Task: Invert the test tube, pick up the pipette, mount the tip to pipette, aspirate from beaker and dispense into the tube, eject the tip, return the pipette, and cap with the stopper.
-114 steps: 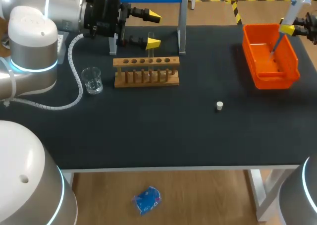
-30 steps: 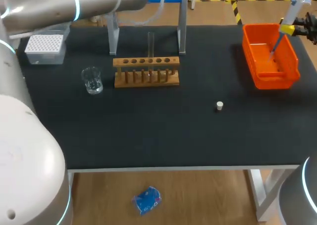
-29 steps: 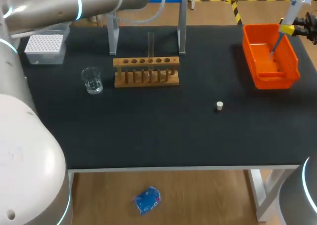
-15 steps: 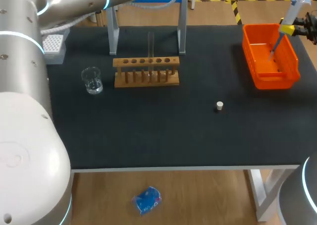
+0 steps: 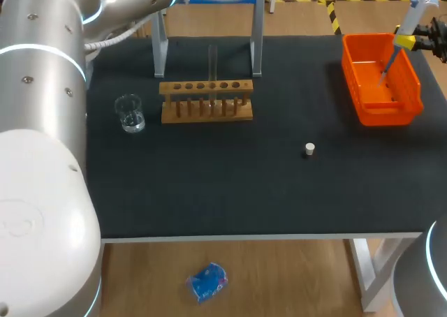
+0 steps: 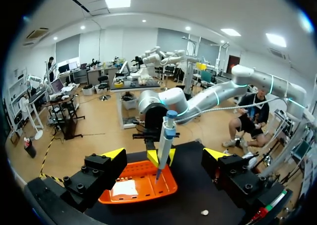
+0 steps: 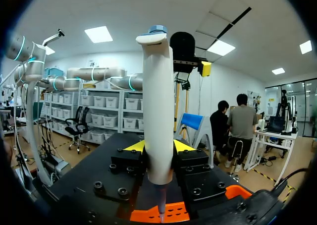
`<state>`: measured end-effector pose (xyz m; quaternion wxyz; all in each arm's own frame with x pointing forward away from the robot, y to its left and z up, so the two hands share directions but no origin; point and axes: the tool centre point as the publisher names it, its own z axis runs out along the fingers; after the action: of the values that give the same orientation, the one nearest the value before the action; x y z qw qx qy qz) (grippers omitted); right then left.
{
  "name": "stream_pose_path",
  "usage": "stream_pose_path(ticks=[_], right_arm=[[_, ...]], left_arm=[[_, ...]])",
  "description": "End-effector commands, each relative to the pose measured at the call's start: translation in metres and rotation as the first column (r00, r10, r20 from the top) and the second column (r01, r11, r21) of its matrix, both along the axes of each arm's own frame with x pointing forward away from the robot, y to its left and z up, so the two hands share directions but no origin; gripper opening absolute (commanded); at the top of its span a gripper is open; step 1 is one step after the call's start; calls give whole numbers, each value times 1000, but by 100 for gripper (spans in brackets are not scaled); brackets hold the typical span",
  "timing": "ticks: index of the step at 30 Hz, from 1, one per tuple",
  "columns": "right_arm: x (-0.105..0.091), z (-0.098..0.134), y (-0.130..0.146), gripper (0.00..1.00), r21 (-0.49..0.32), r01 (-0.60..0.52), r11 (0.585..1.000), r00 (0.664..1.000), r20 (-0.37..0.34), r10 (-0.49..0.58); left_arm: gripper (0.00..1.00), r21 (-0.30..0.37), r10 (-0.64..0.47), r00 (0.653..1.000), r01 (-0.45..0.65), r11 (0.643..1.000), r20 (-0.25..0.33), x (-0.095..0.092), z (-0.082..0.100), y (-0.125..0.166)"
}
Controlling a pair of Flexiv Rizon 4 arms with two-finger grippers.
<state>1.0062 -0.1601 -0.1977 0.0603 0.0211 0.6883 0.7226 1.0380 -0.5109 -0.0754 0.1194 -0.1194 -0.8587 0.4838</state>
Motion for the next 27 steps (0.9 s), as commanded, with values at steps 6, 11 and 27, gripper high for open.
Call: stream_pose_path(ticks=[6, 11, 27], right_arm=[[1, 0, -1, 0, -1, -4, 1000, 1000, 1, 4], [1, 0, -1, 0, -1, -4, 1000, 1000, 1, 4], [1, 0, -1, 0, -1, -4, 1000, 1000, 1, 4]], left_arm=[[98, 8, -15, 1000, 15, 1000, -6, 3, 2, -1], [0, 8, -15, 1000, 15, 1000, -6, 3, 2, -1], [0, 38, -29, 1000, 29, 999, 5, 5, 2, -11]])
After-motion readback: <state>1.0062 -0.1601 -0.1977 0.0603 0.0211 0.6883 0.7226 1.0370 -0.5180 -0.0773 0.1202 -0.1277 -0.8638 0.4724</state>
